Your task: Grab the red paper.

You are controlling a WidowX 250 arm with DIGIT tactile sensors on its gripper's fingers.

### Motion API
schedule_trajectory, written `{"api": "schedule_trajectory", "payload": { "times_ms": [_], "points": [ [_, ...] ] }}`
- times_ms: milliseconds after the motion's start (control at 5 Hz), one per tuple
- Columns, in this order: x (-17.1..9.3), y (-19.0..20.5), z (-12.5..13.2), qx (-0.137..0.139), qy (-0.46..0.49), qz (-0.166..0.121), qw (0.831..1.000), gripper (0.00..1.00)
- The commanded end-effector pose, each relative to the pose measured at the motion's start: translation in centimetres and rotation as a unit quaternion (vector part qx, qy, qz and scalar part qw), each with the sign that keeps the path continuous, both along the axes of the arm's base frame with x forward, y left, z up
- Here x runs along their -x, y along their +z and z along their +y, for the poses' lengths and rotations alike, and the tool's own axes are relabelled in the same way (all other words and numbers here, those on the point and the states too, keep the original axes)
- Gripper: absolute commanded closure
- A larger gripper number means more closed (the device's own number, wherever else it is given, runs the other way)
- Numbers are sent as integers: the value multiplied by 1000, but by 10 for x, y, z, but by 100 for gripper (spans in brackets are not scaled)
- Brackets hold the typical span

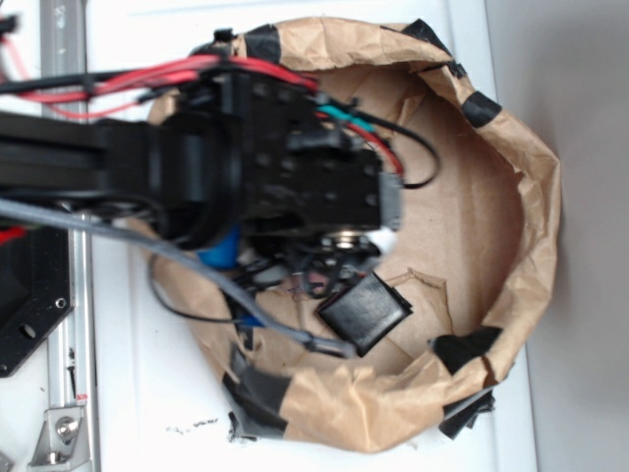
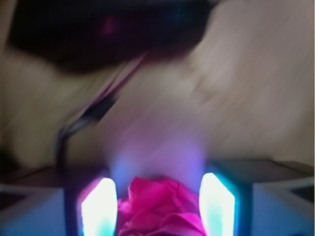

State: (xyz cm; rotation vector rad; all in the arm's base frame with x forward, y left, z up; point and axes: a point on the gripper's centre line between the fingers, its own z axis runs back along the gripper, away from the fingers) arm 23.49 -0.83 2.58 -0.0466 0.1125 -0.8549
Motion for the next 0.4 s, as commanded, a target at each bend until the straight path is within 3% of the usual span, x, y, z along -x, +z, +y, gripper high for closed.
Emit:
{"api": "schedule_trajectory", "payload": {
  "times_ms": [0,200],
  "points": [
    [-40,104,0,140,41,-72,987,100],
    [-53,122,-2,152,57,-94,982,100]
  ]
}}
